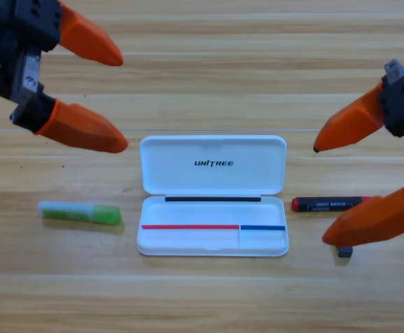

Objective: Clean up eraser and pencils

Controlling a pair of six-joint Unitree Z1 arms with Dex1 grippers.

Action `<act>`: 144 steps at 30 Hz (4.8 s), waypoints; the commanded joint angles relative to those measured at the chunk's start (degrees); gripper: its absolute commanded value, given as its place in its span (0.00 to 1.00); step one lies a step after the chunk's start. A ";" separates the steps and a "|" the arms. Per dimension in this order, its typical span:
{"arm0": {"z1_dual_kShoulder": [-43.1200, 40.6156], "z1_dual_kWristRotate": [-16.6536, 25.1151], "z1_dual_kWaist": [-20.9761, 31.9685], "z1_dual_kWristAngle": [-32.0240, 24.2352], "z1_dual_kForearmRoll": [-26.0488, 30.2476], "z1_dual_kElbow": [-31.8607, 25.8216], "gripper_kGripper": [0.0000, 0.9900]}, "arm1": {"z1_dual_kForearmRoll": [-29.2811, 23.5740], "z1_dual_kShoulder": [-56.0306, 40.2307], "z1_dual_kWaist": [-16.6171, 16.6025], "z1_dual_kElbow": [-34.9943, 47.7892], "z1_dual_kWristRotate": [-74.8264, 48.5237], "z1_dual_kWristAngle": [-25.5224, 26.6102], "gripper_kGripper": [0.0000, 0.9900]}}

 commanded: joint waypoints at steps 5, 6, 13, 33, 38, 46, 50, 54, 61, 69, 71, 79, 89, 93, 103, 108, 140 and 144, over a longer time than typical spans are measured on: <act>1.00 0.53 -1.04 0.59 0.84 0.90 0.98 | 0.88 2.26 1.92 0.92 0.14 -0.67 0.99; 1.00 0.53 -1.04 0.59 0.84 0.90 0.98 | 0.88 2.17 1.92 1.01 0.40 -0.67 0.99; 1.71 2.12 -1.04 3.40 2.77 -0.42 0.99 | 0.79 1.20 1.57 0.48 5.59 -4.54 0.99; 15.86 40.00 19.44 18.34 10.33 -4.64 1.00 | 3.25 18.34 -11.70 2.76 29.67 -20.80 1.00; 20.51 43.51 20.50 15.27 10.33 -1.30 1.00 | 2.64 25.20 -11.70 1.71 37.23 -23.00 1.00; 25.00 45.01 20.50 13.86 10.24 2.13 0.99 | 0.44 30.21 -11.70 1.45 46.98 -23.70 0.99; 27.72 42.72 20.50 14.39 10.24 1.43 0.99 | -0.61 31.96 -11.70 1.27 49.36 -23.00 0.96; 30.53 40.52 20.41 14.83 10.24 0.63 0.98 | -1.76 34.07 -11.61 1.01 51.12 -21.24 0.91; 35.19 35.51 20.15 16.23 10.24 -1.74 0.97 | -1.84 37.94 -11.70 -0.31 53.23 -18.69 0.84; 38.00 32.44 17.86 15.79 8.48 -2.35 0.98 | -1.76 40.40 -11.61 -0.22 53.93 -18.08 0.26; 38.44 31.82 16.98 15.70 7.96 -2.18 0.99 | -1.76 40.31 -11.70 0.30 54.37 -17.90 0.10; 38.97 30.59 15.22 14.83 5.32 -0.60 0.99 | -1.05 40.14 -11.79 1.62 54.28 -17.90 0.00; 39.23 30.06 15.05 14.56 3.12 1.25 0.99 | 17.84 37.68 -8.53 -13.76 19.83 -16.32 0.00; 38.97 29.98 15.05 14.39 2.07 2.30 0.99 | 18.46 34.78 -6.60 -15.61 10.16 -16.84 0.00; 38.44 29.36 14.96 13.77 -1.89 5.47 0.87 | 18.46 39.70 -1.50 -23.87 -6.45 -16.58 0.00; 38.44 28.92 14.87 13.77 -4.00 7.14 0.70 | 18.63 41.54 0.17 -26.33 -9.09 -16.58 0.00; 33.87 27.16 14.34 16.14 3.82 1.87 0.00 | 18.63 47.87 1.31 -29.58 -10.23 -18.08 0.00; 33.52 25.49 13.11 16.67 7.16 -1.47 0.00 | 18.63 47.43 1.31 -29.58 -9.97 -18.43 0.39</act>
